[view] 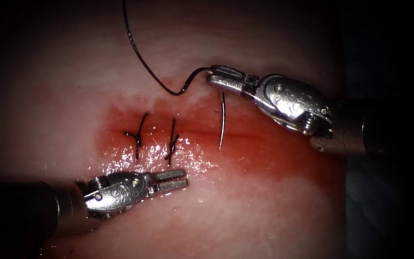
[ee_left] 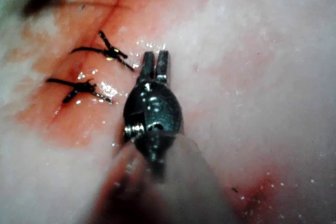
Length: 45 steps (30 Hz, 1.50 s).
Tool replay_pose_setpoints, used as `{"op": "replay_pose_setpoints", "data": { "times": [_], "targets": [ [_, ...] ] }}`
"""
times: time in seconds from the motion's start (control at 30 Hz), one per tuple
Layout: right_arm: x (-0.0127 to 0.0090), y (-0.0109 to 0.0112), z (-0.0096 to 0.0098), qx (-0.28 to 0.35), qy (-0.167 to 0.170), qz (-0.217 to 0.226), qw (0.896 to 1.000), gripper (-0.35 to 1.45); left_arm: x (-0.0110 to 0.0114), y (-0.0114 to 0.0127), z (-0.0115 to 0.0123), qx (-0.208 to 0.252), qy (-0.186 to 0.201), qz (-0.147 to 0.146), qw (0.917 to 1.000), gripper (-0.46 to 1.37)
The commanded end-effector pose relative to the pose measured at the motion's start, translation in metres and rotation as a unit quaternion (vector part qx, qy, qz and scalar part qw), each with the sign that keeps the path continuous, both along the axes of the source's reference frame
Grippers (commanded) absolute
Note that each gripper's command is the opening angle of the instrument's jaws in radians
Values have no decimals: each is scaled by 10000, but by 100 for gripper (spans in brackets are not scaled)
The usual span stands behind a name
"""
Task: Wound Closure
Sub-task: Pass the needle from the right to the left to adjust grip
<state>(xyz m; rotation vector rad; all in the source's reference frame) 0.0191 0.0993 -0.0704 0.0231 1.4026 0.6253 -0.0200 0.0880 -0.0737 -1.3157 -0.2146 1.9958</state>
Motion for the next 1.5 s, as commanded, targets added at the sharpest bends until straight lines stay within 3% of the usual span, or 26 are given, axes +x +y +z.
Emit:
{"op": "replay_pose_setpoints", "data": {
  "times": [0.03,0.13,0.23,0.43,0.6,0.7,0.9,1.07,1.5],
  "targets": [
    [0,0,0,16,3,12,10000,-35,0,0,0,2,-3,2,10000,-8],
    [0,0,-1,78,5,26,10000,-35,-1,2,-4,-31,15,23,10000,-14],
    [0,-1,-3,188,50,49,9998,-35,-3,7,-12,11,-2,18,10000,14],
    [-3,-6,-13,690,216,196,9972,-35,-4,25,-28,-33,-337,-209,9992,42],
    [-2,-9,-24,767,240,208,9965,-35,-4,34,-25,23,-363,-244,9990,20],
    [-2,-14,-27,813,272,230,9961,-35,-5,40,-25,82,-445,-345,9984,39],
    [-4,-19,-29,906,359,190,9951,-35,-6,61,-35,340,-931,-476,9939,40],
    [-6,-22,-29,1008,414,170,9939,-35,-9,75,-42,609,-1390,-471,9873,56],
    [-1,-26,-28,1047,536,157,9929,-35,-27,87,-38,1162,-1967,-416,9727,65]
  ]
}}
